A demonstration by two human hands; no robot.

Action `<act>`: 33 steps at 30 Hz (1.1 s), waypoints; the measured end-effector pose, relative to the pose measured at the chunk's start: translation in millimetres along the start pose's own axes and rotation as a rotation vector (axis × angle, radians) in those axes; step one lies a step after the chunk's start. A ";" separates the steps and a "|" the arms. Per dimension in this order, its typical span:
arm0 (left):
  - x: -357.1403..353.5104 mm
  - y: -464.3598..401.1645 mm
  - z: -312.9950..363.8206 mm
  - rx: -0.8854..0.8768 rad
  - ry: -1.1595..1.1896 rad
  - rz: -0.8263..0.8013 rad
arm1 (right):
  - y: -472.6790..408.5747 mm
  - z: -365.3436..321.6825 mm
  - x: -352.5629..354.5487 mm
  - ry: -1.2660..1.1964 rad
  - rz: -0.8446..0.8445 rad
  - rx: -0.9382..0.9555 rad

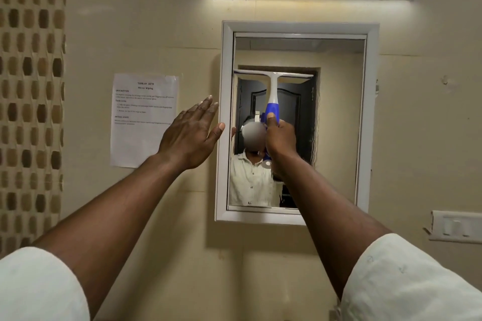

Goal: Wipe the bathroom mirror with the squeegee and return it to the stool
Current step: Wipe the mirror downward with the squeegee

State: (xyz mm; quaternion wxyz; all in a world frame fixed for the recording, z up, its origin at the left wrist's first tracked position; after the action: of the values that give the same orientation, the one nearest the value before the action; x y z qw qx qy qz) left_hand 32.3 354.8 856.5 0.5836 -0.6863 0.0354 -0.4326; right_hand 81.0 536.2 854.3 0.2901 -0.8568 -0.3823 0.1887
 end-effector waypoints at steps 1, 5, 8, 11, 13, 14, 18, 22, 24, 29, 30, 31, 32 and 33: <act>-1.5 2.5 -0.1 0.001 0.002 -0.005 | 2.8 2.2 0.4 -0.001 -0.002 -0.009; -8.0 14.8 -2.0 0.014 0.008 -0.040 | 16.3 15.0 1.8 -0.023 -0.023 -0.056; -13.2 24.9 -1.7 0.015 0.019 -0.061 | 26.0 23.9 3.3 -0.058 -0.044 -0.085; -18.9 34.8 -2.5 0.021 0.022 -0.088 | 35.1 31.0 5.2 -0.065 -0.053 -0.109; -23.7 41.1 -2.7 0.024 0.027 -0.105 | 40.9 36.6 6.1 -0.083 -0.059 -0.131; -26.4 44.4 -2.7 0.026 0.029 -0.113 | 44.3 39.8 6.7 -0.093 -0.064 -0.141; -39.6 57.3 -4.3 0.040 0.035 -0.143 | 57.8 53.9 9.3 -0.126 -0.070 -0.177; -53.6 69.0 -7.0 0.052 0.039 -0.172 | 69.8 68.5 13.0 -0.159 -0.080 -0.199; -60.2 74.5 -8.1 0.061 0.044 -0.188 | 76.2 76.1 14.4 -0.156 -0.093 -0.194; -78.8 92.5 -5.7 0.064 0.061 -0.235 | 92.6 93.7 15.9 -0.119 -0.108 -0.197; -82.1 96.1 -5.0 0.065 0.063 -0.241 | 96.0 96.6 16.8 -0.120 -0.109 -0.198; -84.7 98.9 -4.5 0.066 0.063 -0.244 | 99.1 99.2 17.3 -0.122 -0.113 -0.196; -87.5 101.9 -4.1 0.067 0.063 -0.249 | 102.7 102.5 18.1 -0.123 -0.121 -0.196; -90.0 104.6 -3.6 0.068 0.060 -0.256 | 106.2 105.6 18.4 -0.125 -0.130 -0.200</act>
State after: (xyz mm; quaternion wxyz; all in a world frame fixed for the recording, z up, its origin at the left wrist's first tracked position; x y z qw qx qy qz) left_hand 21.7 368.8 719.6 0.5453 -0.6517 -0.0495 -0.5248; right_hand 93.0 530.2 704.0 0.1905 -0.8414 -0.4712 0.1837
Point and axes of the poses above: each hand's wrist, its own y-axis away from the middle knuckle, its own x-axis out of the back of the hand, z = x × y, the point moved 3 cm from there along -y, towards the middle knuckle, and after that the axes turned 6 degrees about x, right-handed, at the moved point
